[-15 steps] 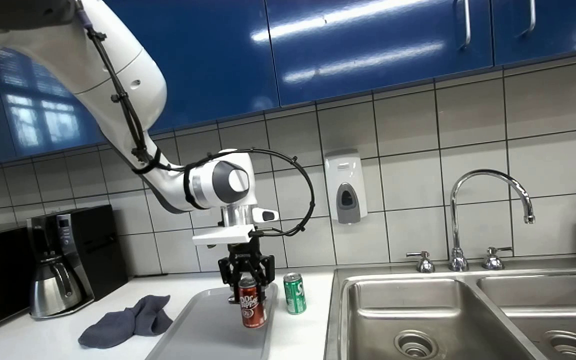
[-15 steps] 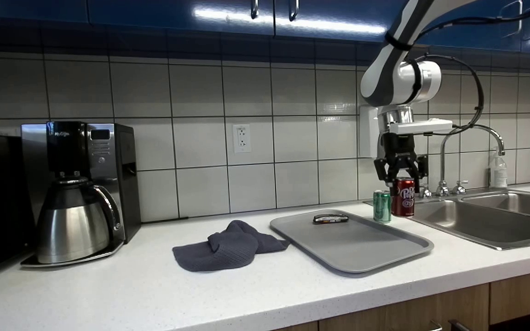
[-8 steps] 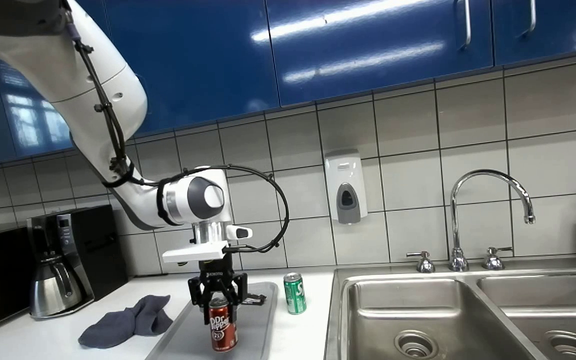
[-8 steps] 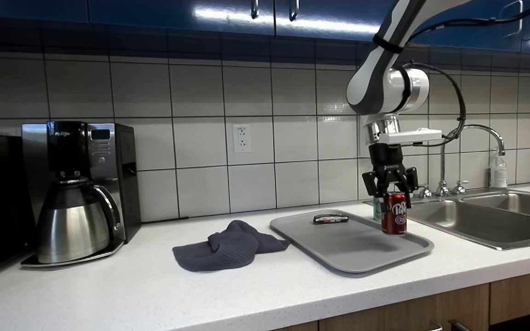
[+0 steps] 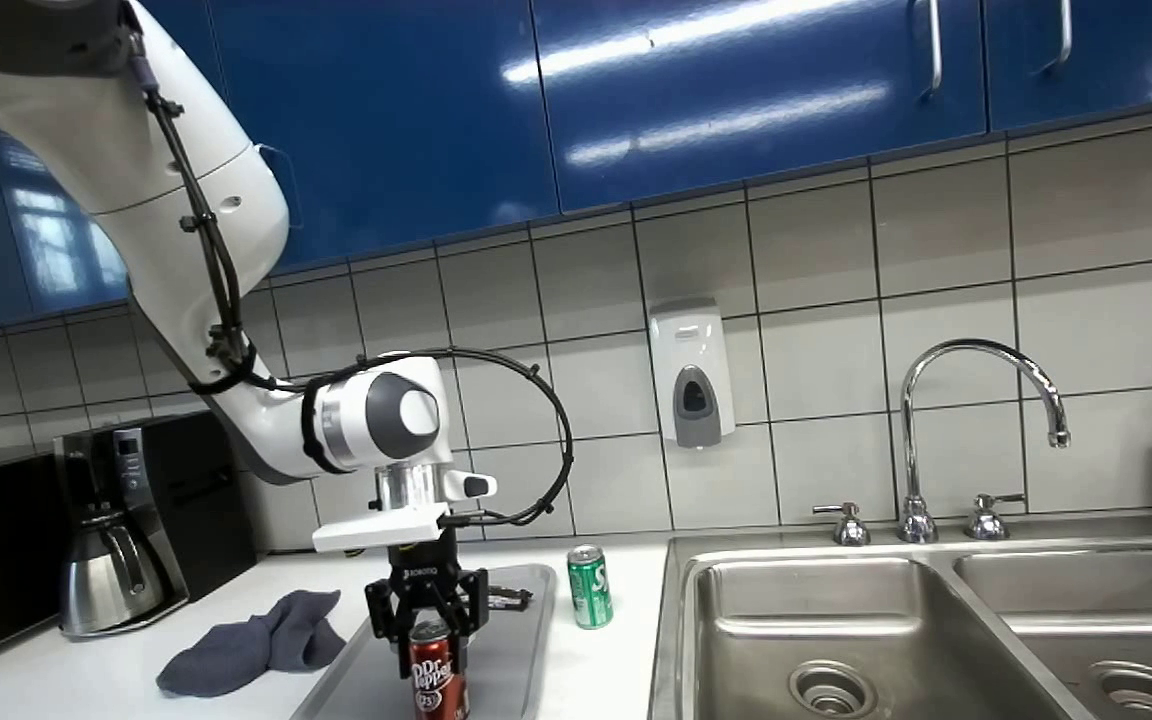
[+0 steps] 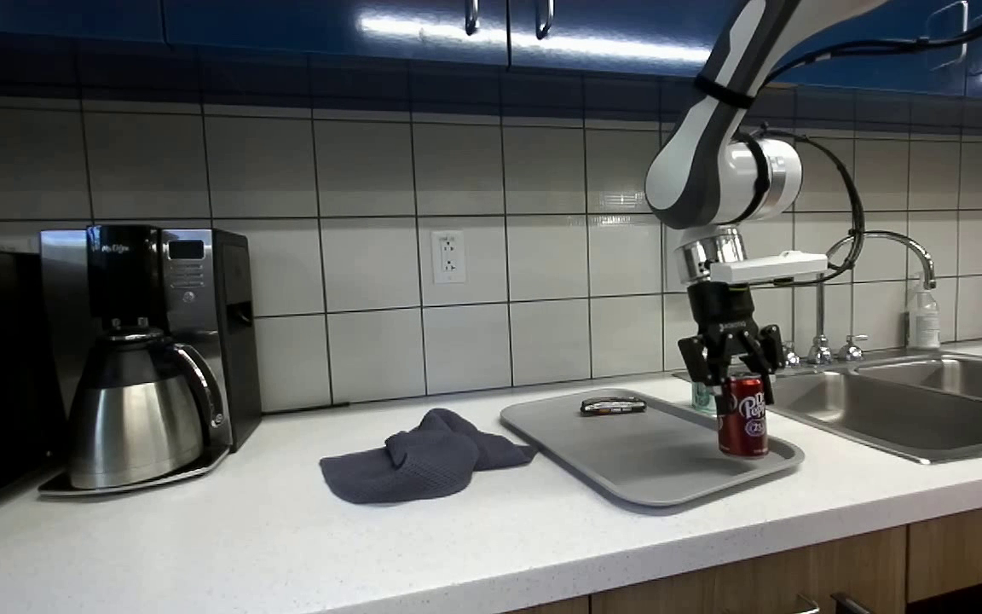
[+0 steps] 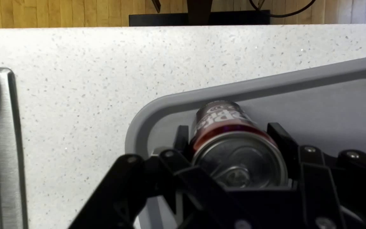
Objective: Put the can on the tray
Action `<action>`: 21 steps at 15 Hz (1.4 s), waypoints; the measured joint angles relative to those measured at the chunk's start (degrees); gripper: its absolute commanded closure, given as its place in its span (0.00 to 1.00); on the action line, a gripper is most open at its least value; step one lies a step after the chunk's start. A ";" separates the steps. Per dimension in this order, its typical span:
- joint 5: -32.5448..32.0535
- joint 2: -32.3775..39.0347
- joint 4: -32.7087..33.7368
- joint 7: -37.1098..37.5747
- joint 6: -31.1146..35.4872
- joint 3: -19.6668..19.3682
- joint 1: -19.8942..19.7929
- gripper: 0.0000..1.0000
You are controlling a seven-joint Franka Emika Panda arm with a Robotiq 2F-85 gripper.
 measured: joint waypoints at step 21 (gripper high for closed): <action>-1.82 2.11 -1.32 2.50 7.75 0.00 0.00 0.11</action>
